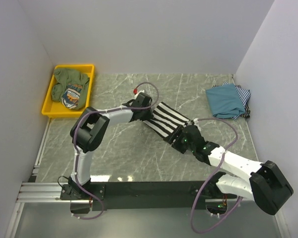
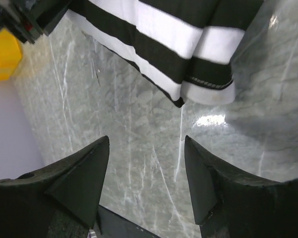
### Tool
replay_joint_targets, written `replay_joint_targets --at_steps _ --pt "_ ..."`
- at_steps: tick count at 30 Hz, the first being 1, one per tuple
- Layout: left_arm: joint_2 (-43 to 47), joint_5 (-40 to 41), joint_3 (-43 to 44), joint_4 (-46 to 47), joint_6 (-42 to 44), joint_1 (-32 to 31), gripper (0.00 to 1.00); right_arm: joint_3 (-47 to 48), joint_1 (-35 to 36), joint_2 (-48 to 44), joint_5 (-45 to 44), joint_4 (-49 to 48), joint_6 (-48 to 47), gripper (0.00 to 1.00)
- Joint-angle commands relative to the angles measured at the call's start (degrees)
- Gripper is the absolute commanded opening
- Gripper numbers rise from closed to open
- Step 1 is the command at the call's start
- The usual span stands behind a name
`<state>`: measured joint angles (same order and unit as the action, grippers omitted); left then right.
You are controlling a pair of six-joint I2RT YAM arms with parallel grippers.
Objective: Fold and stack the tank tops
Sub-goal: Neatly place the folded tank top to the corner
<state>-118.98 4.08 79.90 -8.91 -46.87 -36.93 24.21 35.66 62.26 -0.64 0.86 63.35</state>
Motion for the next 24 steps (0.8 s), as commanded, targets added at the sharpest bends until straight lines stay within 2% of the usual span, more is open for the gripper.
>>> replay_joint_targets --at_steps 1,3,6,12,19,24 --pt "0.93 -0.91 -9.65 -1.13 -5.49 0.19 0.3 -2.05 2.39 0.14 -4.71 -6.39 6.51 0.69" --pt "3.31 -1.96 -13.61 1.25 -7.7 0.19 0.29 -2.32 3.01 1.02 -5.24 -7.1 7.66 0.69" --pt "7.43 -4.33 -24.39 7.39 -12.71 0.1 0.26 -2.32 3.28 2.78 -5.95 -7.8 8.02 0.69" --pt "14.38 -7.59 -35.23 13.91 -18.86 -1.92 0.23 -1.62 3.19 6.82 -7.35 -8.33 8.54 0.7" --pt "20.27 -7.59 -40.25 15.67 -24.66 -5.69 0.15 -5.39 4.5 6.65 -8.4 -11.06 13.72 0.7" --pt "21.86 -9.17 -41.31 16.55 -27.13 -7.02 0.11 -6.89 6.44 4.71 -13.32 -9.04 17.94 0.7"
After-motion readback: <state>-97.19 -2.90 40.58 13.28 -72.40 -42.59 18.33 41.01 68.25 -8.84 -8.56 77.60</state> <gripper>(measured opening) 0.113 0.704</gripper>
